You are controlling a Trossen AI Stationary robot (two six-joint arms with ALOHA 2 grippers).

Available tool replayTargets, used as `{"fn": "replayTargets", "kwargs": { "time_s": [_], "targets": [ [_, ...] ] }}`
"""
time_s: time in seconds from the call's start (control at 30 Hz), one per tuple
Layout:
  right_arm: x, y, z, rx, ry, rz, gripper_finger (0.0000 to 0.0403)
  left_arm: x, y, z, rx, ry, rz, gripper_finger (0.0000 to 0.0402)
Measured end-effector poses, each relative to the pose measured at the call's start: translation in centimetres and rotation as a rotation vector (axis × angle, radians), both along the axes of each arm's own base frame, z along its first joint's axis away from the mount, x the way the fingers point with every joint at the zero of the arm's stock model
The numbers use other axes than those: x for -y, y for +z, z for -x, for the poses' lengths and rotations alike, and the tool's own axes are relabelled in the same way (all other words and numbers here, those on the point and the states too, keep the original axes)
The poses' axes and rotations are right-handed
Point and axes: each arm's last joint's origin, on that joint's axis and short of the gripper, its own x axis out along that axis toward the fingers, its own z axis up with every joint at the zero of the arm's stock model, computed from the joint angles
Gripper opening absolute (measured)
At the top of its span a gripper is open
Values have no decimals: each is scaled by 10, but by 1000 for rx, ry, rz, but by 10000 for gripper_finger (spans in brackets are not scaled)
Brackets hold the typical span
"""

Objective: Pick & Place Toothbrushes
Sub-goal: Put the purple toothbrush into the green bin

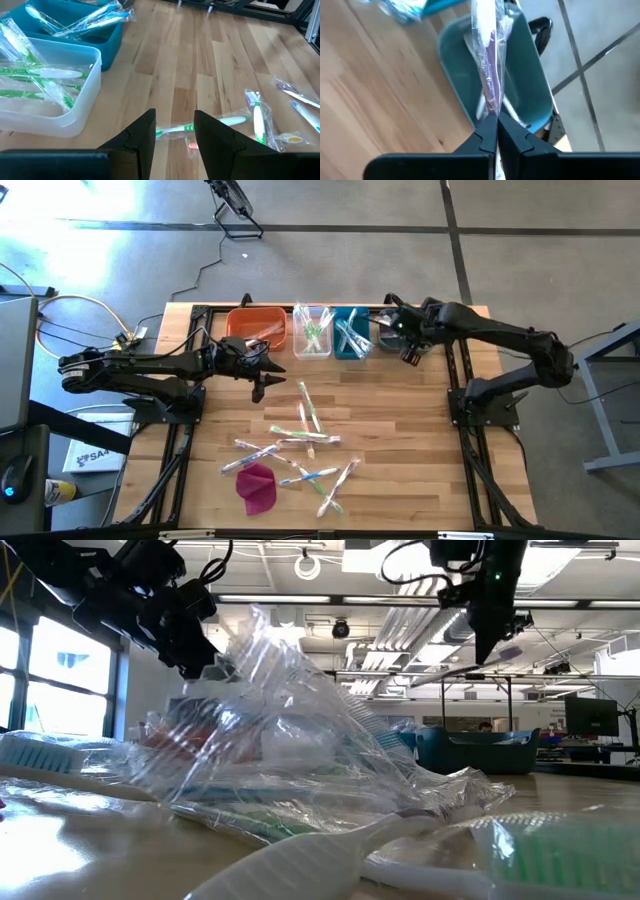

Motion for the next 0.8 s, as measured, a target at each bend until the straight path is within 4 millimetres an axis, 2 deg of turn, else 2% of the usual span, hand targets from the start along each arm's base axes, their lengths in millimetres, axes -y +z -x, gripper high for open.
{"fn": "replayTargets", "kwargs": {
  "time_s": [0.2, 0.4, 0.8],
  "targets": [
    [25, -14, 5, -133, -1, -65, 3, 0, 0, 0, 0, -1, -4, 132],
    [48, -34, 1, -245, 14, -131, 2, 0, 0, 0, 0, 0, -8, 132],
    [63, -63, -6, -382, 182, -320, 2, 0, 0, 0, -1, 0, -7, 132]
  ]
}}
